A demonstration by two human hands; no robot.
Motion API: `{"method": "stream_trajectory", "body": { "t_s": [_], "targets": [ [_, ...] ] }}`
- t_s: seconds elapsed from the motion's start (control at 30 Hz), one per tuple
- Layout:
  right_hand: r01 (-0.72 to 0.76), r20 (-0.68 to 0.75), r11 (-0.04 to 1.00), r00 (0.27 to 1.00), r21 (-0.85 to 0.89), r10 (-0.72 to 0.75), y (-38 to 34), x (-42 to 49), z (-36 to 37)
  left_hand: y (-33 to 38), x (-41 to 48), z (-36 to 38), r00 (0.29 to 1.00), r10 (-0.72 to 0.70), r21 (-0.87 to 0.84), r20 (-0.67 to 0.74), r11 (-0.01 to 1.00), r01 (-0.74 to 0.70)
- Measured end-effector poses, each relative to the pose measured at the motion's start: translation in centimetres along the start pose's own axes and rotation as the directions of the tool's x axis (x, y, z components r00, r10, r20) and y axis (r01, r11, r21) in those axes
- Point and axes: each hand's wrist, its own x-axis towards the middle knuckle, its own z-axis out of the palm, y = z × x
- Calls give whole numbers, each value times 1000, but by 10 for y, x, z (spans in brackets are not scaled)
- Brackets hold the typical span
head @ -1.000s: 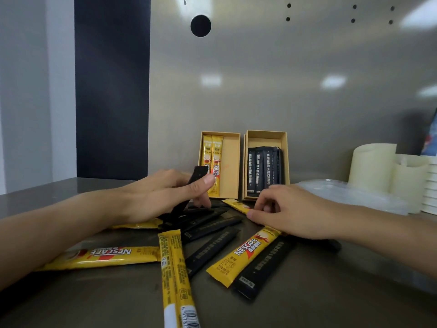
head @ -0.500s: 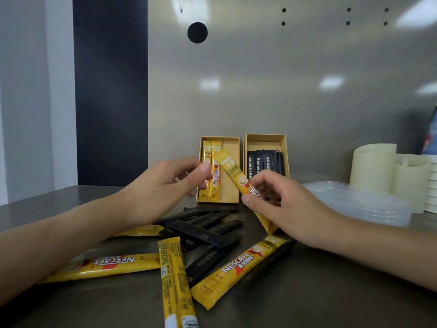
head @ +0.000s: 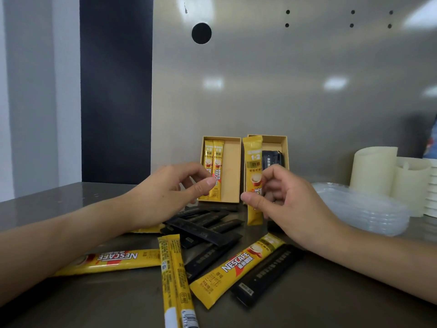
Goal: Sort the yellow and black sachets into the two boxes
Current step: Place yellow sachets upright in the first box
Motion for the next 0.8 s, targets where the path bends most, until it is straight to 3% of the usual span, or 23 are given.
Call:
{"method": "stream_trajectory", "body": {
  "t_s": [0.23,0.67,0.8],
  "targets": [
    [-32,-4,999,999,43,32,3,2,0,-6,4,0,1000,15,74,-22,997,-13],
    [-81,6,990,997,118,81,1,8,-4,-7,4,1,996,56,123,64,990,-64],
    [-75,-59,988,995,132,84,-2,27,-13,-7,4,0,995,52,125,88,990,-63]
  ]
}}
